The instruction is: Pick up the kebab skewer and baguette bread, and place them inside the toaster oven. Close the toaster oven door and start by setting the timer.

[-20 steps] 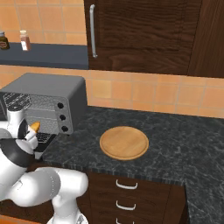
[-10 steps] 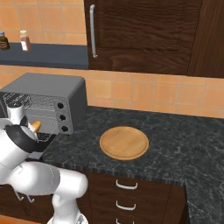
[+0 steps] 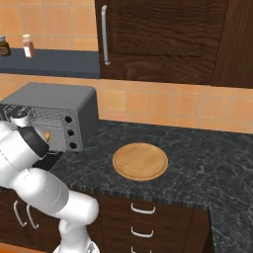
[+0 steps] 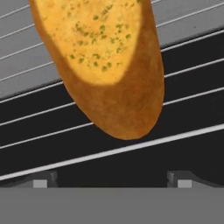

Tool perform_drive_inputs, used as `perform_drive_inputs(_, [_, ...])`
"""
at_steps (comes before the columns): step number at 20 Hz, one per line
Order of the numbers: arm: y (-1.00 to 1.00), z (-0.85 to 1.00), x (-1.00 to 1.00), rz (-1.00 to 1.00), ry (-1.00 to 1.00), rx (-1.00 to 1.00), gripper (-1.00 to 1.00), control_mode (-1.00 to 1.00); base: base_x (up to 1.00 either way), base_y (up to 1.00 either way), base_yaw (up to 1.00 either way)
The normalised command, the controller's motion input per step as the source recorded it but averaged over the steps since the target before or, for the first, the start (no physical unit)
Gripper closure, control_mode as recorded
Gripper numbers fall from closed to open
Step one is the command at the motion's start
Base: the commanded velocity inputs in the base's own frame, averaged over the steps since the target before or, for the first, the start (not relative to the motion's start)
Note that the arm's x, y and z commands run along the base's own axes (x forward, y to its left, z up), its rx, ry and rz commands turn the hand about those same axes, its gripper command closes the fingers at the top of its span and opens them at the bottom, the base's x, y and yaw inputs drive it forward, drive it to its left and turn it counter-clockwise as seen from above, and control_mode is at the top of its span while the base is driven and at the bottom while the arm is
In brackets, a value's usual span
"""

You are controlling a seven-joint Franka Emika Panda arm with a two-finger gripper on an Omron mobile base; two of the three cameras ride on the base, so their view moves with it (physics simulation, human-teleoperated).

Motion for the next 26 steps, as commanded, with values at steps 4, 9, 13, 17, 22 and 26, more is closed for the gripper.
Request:
perform_drive_inputs(4, [-0.13,-0.11,0.46,-0.02,-0.01,0.00,-1.00,-1.00,0.00,0.00,0.00])
perform_drive_inputs(9, [-0.01,-0.18,0.45,-0.04,-0.04,0.00,-1.00,-1.00,0.00,0.00,0.00])
perform_drive_inputs(13, [0.00,-0.15,0.48,-0.07,-0.06,0.00,-1.00,-1.00,0.00,0.00,0.00])
perform_drive_inputs(17, [0.00,-0.20,0.40,-0.07,-0.06,0.00,-1.00,-1.00,0.00,0.00,0.00])
perform_drive_inputs(22, [0.00,-0.15,0.28,-0.07,-0.07,0.00,-1.00,-1.00,0.00,0.00,0.00])
perform_drive_inputs(26, [0.00,-0.14,0.13,-0.05,-0.07,-0.01,-1.00,-1.00,0.00,0.00,0.00])
